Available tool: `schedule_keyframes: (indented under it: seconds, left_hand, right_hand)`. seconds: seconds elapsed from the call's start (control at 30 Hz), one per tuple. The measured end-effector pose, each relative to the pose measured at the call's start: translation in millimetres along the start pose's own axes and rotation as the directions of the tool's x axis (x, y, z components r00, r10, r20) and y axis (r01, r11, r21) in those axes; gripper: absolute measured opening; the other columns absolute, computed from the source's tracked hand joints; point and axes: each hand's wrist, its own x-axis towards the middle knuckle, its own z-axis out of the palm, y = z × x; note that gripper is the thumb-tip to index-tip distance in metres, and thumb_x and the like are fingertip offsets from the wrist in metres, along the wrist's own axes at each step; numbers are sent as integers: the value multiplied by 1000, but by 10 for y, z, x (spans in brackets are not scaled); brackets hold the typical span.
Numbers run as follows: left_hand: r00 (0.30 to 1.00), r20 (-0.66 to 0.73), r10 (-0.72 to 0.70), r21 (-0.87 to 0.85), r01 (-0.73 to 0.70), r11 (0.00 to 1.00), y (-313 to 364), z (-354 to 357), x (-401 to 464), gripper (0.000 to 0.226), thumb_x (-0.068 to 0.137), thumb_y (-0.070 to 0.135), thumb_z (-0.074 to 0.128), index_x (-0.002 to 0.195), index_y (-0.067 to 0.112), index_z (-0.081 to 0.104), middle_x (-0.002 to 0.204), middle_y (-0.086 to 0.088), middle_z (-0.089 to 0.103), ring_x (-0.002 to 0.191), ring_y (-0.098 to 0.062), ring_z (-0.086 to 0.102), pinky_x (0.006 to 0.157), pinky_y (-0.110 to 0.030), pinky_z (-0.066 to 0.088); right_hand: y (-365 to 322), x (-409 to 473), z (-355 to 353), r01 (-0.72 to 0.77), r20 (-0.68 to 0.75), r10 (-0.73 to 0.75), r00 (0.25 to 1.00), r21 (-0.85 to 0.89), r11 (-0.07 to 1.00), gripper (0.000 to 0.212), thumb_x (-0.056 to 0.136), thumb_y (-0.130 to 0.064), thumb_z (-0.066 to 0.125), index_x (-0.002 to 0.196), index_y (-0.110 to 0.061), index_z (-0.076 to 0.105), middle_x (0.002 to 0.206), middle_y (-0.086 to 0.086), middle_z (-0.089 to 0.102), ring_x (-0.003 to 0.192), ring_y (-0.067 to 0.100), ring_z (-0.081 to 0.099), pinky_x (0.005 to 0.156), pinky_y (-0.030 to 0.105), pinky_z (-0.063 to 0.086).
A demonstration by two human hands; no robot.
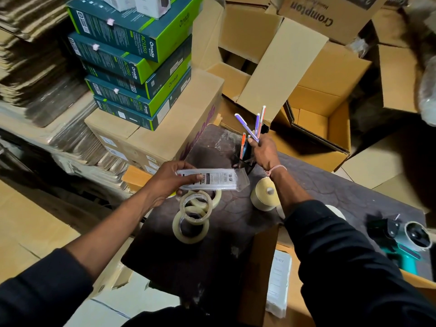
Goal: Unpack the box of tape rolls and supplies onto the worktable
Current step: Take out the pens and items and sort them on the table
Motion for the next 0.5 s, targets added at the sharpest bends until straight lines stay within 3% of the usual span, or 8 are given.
schedule_keyframes:
  seconds: [0.23,0.4,0.5]
  left_hand:
    - [1000,2,-3,0,3,1000,-24,-1,8,38,76,19,86,104,-2,70,97,-21,76,75,-29,60,39,-21,41]
    - [1000,1,-5,17,5,1000,-21,-4,15,37,75,19,86,103,0,71,96,-20,76,72,-27,61,39,-21,41]
    - [1000,1,-13,18,13,1000,-16,-8,10,38,77,17,86,104,-3,70,88,-11,78,66,-16,64,39,-20,41]
  right_hand:
    - [17,-53,107,-102,50,100,994,39,994,25,100,-25,55,110,-5,67,102,21,70,91,39,68,83,52,57]
    - [146,-22,211,-142,105,137,985,42,989,27,100,-27,50,103,-5,65,95,22,71,82,39,70,75,52,60]
    - [100,-54,175,-109,130,109,986,-4,994,29,101,-25,49,102,-4,68,94,22,71,84,39,69,78,49,59]
